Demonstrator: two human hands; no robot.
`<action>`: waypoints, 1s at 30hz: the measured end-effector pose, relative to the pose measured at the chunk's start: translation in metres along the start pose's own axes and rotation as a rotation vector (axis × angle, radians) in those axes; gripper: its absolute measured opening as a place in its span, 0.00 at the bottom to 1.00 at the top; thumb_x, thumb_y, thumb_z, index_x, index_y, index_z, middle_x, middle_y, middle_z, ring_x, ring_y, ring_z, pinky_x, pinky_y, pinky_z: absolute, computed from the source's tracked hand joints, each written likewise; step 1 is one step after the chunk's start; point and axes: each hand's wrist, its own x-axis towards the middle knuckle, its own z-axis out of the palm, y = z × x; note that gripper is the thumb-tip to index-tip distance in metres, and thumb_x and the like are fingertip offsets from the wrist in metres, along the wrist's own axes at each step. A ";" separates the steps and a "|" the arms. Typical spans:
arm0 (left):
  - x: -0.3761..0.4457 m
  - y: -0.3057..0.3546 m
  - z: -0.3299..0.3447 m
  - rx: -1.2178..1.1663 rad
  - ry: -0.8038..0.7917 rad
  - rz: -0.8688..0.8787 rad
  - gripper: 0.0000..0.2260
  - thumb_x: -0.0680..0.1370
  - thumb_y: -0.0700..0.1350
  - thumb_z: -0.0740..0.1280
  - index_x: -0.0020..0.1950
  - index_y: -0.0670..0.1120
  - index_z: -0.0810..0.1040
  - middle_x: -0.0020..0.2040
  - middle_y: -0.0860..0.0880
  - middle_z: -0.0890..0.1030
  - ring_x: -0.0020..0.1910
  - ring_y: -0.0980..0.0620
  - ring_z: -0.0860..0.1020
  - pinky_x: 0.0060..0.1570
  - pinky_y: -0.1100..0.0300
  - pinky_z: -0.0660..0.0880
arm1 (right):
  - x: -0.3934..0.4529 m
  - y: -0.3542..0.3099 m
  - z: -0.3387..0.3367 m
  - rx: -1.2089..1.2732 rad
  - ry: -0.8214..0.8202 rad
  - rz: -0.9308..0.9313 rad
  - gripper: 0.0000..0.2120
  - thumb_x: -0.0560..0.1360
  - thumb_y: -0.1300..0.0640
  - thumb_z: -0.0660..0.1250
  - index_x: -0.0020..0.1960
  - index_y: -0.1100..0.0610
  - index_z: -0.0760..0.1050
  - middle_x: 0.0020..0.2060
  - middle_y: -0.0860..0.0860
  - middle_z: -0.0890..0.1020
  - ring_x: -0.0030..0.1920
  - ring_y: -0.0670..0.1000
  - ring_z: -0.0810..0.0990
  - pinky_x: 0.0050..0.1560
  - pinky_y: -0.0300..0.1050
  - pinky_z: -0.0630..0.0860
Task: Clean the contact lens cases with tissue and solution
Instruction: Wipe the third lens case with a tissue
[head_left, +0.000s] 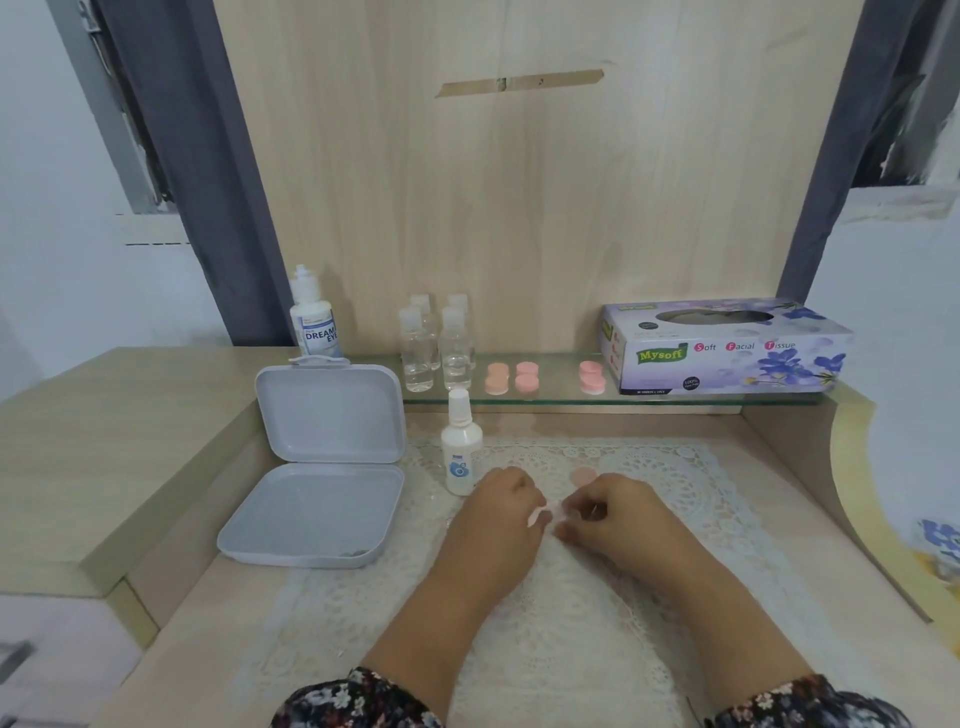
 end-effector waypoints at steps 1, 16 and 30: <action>-0.002 -0.001 -0.001 0.018 -0.035 0.001 0.07 0.76 0.43 0.68 0.51 0.43 0.83 0.50 0.49 0.77 0.52 0.50 0.73 0.50 0.55 0.75 | 0.000 0.000 0.000 0.004 0.000 0.005 0.11 0.71 0.52 0.73 0.47 0.59 0.82 0.42 0.52 0.81 0.42 0.48 0.79 0.42 0.41 0.75; 0.009 0.001 -0.013 -0.373 0.019 -0.372 0.05 0.79 0.45 0.66 0.51 0.43 0.77 0.50 0.52 0.71 0.51 0.53 0.72 0.49 0.66 0.66 | -0.001 0.000 -0.001 0.008 0.009 0.026 0.12 0.70 0.51 0.74 0.47 0.59 0.82 0.42 0.49 0.81 0.43 0.47 0.79 0.44 0.41 0.75; -0.005 0.000 -0.002 0.040 -0.122 -0.025 0.11 0.77 0.41 0.62 0.55 0.41 0.81 0.53 0.51 0.72 0.48 0.52 0.73 0.48 0.57 0.74 | 0.001 0.001 0.001 0.035 0.007 0.038 0.14 0.70 0.52 0.74 0.47 0.63 0.81 0.45 0.58 0.81 0.37 0.48 0.75 0.44 0.46 0.76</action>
